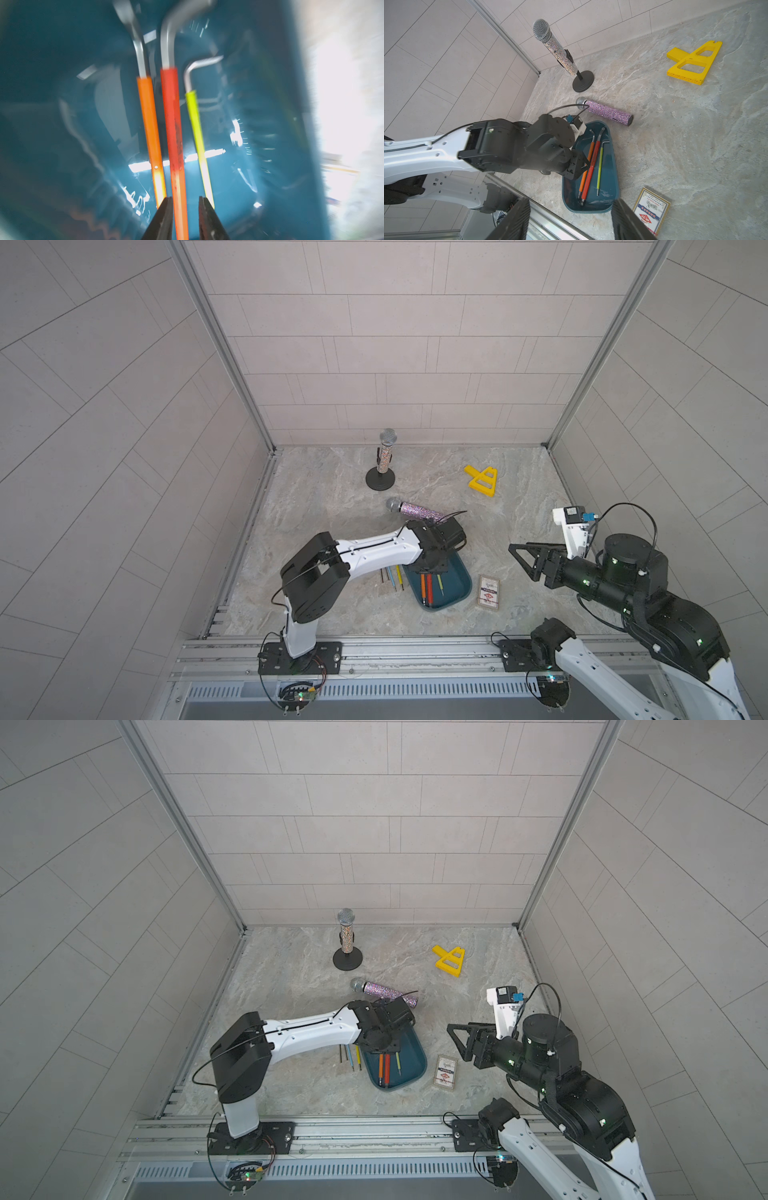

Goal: Put the hex key on the desktop into the storage box
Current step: Pick up the Allen key from the center of the board.

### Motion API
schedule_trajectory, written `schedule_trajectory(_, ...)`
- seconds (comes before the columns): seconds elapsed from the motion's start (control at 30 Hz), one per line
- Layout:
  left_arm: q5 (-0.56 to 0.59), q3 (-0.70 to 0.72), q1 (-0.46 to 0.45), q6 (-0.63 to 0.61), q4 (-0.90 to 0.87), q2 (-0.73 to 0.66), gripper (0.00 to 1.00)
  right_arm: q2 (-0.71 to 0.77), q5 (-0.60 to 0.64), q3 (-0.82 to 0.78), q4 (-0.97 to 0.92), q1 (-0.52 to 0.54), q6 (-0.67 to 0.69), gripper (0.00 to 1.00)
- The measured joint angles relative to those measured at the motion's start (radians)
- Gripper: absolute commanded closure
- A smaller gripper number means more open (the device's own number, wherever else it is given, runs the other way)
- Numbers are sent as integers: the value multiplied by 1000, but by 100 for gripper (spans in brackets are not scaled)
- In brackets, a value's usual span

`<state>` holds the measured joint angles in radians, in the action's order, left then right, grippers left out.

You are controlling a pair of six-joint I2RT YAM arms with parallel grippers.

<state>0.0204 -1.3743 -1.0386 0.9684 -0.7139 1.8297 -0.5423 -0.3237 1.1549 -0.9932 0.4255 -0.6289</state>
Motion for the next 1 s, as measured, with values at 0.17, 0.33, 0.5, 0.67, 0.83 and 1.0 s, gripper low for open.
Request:
schedule_trajectory(0.17, 69, -20, 3, -3, -23, -129, 70, 0, 2, 0, 0, 0, 0, 33)
schedule_trajectory(0.33, 130, -18, 17, -8, -42, -223, 71, 0, 3, 0, 0, 0, 0, 33)
schedule_trajectory(0.5, 167, 11, 55, -12, -66, -293, 73, 0, 3, 0, 0, 0, 0, 33)
schedule_trajectory(0.67, 204, 122, 109, -2, -70, -399, 74, 0, 3, 0, 0, 0, 0, 33)
schedule_trajectory(0.83, 196, 265, 192, 8, -65, -481, 77, 0, 2, -2, 1, 0, 0, 33)
schedule_trajectory(1.0, 131, 386, 267, 12, -27, -479, 77, 0, 3, -8, 1, 0, 0, 33)
